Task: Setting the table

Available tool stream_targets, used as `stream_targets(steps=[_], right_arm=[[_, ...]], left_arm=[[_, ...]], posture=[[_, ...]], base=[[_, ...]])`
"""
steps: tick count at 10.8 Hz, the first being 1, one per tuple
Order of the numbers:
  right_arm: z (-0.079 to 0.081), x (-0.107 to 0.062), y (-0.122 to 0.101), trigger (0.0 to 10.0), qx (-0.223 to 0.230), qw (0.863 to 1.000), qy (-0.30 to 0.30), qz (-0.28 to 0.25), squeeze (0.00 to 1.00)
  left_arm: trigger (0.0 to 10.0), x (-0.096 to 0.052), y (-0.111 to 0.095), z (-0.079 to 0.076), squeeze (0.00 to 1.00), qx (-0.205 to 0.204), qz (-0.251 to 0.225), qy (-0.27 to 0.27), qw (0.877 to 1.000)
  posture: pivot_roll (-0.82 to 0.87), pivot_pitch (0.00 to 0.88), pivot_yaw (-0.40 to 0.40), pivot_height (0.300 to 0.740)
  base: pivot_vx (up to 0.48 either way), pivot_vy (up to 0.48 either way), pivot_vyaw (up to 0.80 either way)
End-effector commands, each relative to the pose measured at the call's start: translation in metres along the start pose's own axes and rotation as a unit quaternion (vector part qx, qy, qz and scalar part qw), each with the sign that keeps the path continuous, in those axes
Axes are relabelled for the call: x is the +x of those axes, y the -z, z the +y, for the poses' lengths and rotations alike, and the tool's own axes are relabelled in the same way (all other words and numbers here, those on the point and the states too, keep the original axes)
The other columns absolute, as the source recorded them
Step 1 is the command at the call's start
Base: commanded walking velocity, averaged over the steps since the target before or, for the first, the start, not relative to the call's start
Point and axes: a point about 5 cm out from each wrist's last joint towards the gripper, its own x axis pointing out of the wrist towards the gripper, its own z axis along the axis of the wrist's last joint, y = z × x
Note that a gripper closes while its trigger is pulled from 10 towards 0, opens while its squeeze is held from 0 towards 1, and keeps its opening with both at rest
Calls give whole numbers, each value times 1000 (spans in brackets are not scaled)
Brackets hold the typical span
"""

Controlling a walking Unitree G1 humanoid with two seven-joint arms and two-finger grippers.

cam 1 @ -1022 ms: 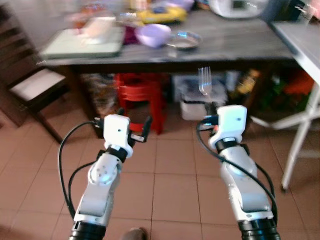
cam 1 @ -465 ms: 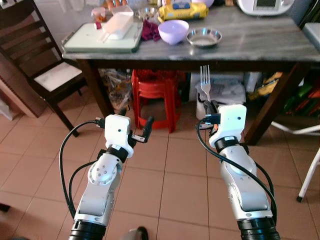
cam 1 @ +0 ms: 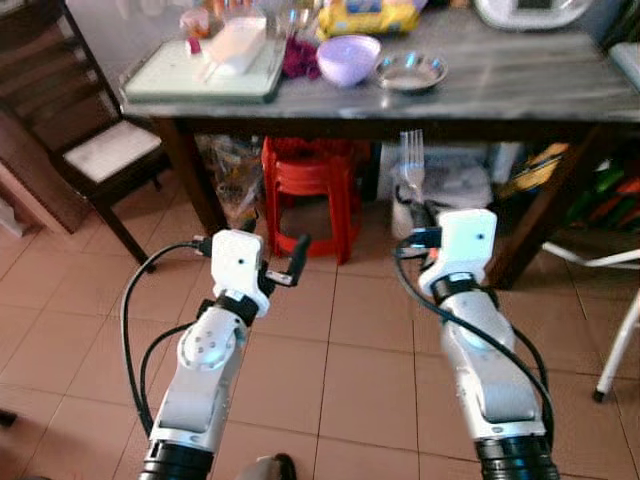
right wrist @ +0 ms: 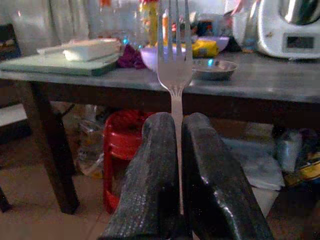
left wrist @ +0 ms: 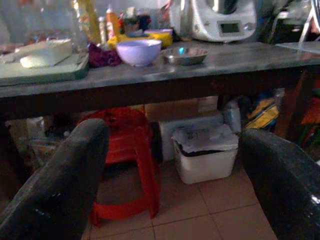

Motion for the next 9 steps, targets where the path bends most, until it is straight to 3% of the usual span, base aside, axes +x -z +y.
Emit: stream_targets(steps=[1, 5, 7, 9], right_arm=[[2, 0, -5, 10000, 6, 1000, 1, -10, 0], [2, -1, -5, 10000, 6, 1000, 2, -9, 0], [2, -1, -4, 10000, 3, 1000, 1, -10, 0], [2, -1, -5, 10000, 0, 1000, 0, -10, 0]], left_arm=[[10000, -1, -1, -1, 0, -1, 1, 6, 1000], [10000, -2, -1, -3, 0, -8, -1, 23, 1000], [10000, -2, -2, -5, 0, -11, -2, 29, 1000], [10000, -3, -2, -6, 0, -13, -4, 33, 999]], posture=[[-7, 88, 63, 740], [-8, 92, 67, 740], [-8, 95, 66, 740], [-9, 93, 65, 740]], base=[[0, 0, -775], [0, 0, -683], [0, 0, 0], [281, 0, 0]])
